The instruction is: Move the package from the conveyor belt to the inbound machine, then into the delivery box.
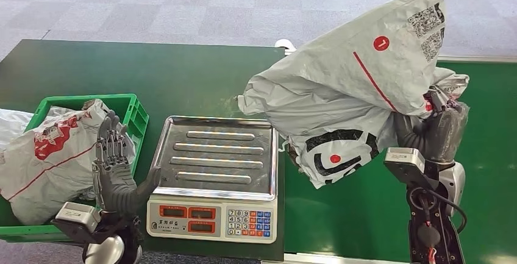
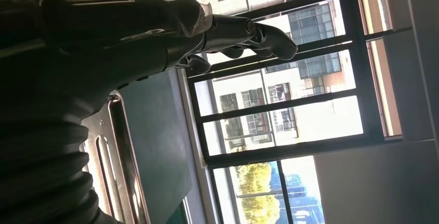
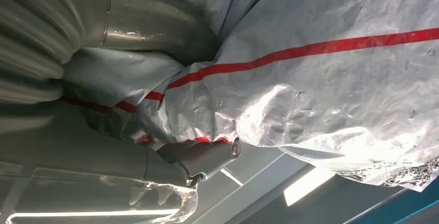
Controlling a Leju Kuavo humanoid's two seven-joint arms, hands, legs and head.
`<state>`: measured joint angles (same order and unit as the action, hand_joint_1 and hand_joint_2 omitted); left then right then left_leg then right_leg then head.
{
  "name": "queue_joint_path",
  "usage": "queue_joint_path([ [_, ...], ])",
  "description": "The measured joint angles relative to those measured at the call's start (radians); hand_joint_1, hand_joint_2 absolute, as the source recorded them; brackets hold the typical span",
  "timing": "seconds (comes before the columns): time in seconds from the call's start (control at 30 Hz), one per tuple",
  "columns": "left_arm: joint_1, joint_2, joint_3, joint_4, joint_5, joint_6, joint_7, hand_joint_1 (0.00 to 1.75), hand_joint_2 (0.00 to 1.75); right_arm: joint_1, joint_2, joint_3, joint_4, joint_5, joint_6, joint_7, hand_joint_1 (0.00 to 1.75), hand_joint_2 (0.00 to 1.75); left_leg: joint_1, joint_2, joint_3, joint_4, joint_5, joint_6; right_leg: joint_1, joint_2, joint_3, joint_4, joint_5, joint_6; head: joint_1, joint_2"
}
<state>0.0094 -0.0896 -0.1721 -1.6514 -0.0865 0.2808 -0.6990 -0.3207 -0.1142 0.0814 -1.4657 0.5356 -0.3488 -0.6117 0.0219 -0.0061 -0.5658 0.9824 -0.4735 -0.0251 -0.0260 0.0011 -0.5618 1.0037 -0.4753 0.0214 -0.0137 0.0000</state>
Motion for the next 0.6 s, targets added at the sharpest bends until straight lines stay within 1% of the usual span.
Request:
queue_joint_path([
  [0.13,-0.032,0.000,-0.016,0.002,0.011,-0.007,0.000,0.00,1.75,-0.040,0.022,0.040,0.007,-0.001,0.011,-0.014,1.75,1.75,0.000,0.000,0.000,0.000,0.000,0.000,0.000,0.000,0.000,0.000,0.000,0.000,0.000,0.000],
  [0.23,-0.056,0.000,-0.024,0.008,0.025,-0.023,0.000,0.00,1.75,-0.102,0.055,0.084,0.040,-0.008,0.033,-0.012,1.75,1.75,0.000,0.001,0.001,0.000,0.000,0.000,0.000,0.001,0.000,0.000,0.000,0.000,0.000,0.000],
  [0.3,-0.069,-0.001,-0.027,0.014,0.030,-0.030,0.000,0.00,1.75,-0.155,0.084,0.116,0.092,-0.017,0.047,-0.007,1.75,1.75,0.000,0.001,0.001,0.000,0.001,0.000,0.001,0.001,0.001,0.000,0.000,0.000,0.000,0.000],
  [0.4,-0.090,-0.002,-0.032,0.022,0.030,-0.030,0.000,0.00,1.75,-0.229,0.130,0.164,0.196,-0.023,0.070,-0.002,1.75,1.75,0.000,0.001,0.001,0.000,0.001,0.000,0.001,0.002,0.001,0.001,0.000,0.000,0.000,0.000],
  [0.47,-0.104,-0.002,-0.035,0.031,0.034,-0.031,0.000,0.00,1.75,-0.283,0.164,0.204,0.294,0.007,0.129,0.027,1.75,1.75,0.000,0.002,0.001,0.000,0.001,0.000,0.001,0.003,0.001,0.001,0.001,-0.001,0.000,0.000],
  [0.53,-0.116,-0.004,-0.036,0.045,0.041,-0.038,0.000,0.00,1.75,-0.345,0.199,0.264,0.419,0.069,0.207,0.066,1.75,1.75,0.001,0.005,0.001,0.000,0.001,0.000,0.001,0.005,0.000,0.001,0.001,-0.001,0.000,0.000],
  [0.6,-0.125,-0.005,-0.037,0.057,0.046,-0.045,0.000,0.00,1.75,-0.386,0.232,0.326,0.529,0.114,0.238,0.079,1.75,1.75,0.001,0.005,0.001,0.000,0.001,0.000,0.001,0.005,-0.001,0.001,0.001,-0.001,0.000,0.000],
])
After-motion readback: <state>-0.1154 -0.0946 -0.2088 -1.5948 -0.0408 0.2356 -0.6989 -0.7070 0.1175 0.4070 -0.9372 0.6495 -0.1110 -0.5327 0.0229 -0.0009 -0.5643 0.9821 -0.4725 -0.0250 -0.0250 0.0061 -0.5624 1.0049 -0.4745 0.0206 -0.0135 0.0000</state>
